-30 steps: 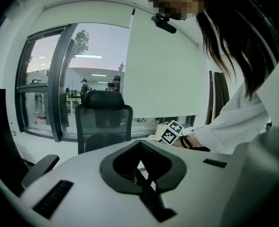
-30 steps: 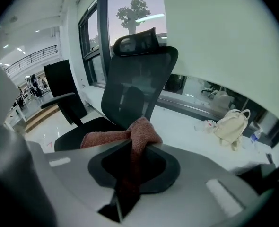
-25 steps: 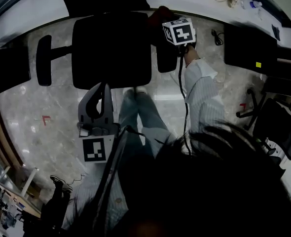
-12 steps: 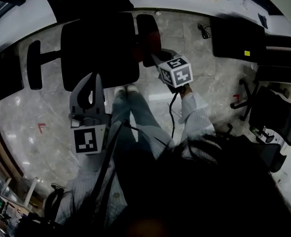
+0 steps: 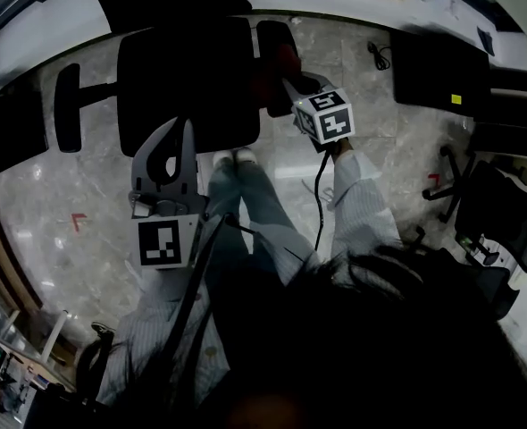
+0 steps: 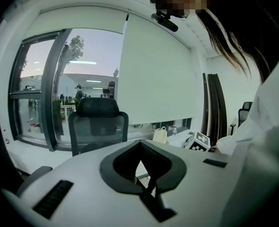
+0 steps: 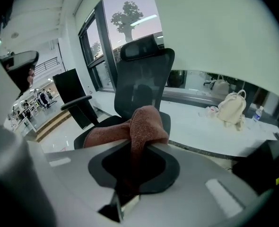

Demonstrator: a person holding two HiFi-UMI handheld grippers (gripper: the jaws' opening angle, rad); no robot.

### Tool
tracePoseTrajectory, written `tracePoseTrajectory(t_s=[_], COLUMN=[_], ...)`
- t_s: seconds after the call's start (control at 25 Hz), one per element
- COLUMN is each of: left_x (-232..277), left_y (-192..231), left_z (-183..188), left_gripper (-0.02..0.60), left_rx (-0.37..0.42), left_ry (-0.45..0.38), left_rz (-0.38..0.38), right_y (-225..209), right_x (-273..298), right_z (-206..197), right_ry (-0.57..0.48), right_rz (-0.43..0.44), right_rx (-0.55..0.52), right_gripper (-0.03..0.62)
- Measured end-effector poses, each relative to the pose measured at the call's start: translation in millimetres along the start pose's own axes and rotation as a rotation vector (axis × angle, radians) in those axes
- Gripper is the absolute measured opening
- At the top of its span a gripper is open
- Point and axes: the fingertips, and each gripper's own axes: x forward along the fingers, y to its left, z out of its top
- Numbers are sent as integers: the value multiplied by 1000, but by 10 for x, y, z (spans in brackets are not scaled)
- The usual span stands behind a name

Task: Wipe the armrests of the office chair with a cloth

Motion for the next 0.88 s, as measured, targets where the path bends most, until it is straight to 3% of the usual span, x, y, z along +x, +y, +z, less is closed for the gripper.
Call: tracePoseTrajectory(t_s=[0.24, 0.44, 0.6, 0.88], left_x=[-87, -104, -34, 118], left_y=[394, 517, 551, 376], left_z=[-70, -92, -90, 20], left_gripper=[3, 3, 3, 4], left_rx=[0, 6, 2, 6], left_ry=[28, 42, 36, 9], left_rz=[76, 111, 106, 69], right_y=[-549, -831, -666, -35], right_x=[731, 959, 843, 136], right_z=[607, 890, 772, 85], right_ry=[19, 44, 46, 22], right_rz=[-97, -161, -136, 6], right_rx=[-19, 25, 32, 79], right_gripper=[36, 35, 35, 35])
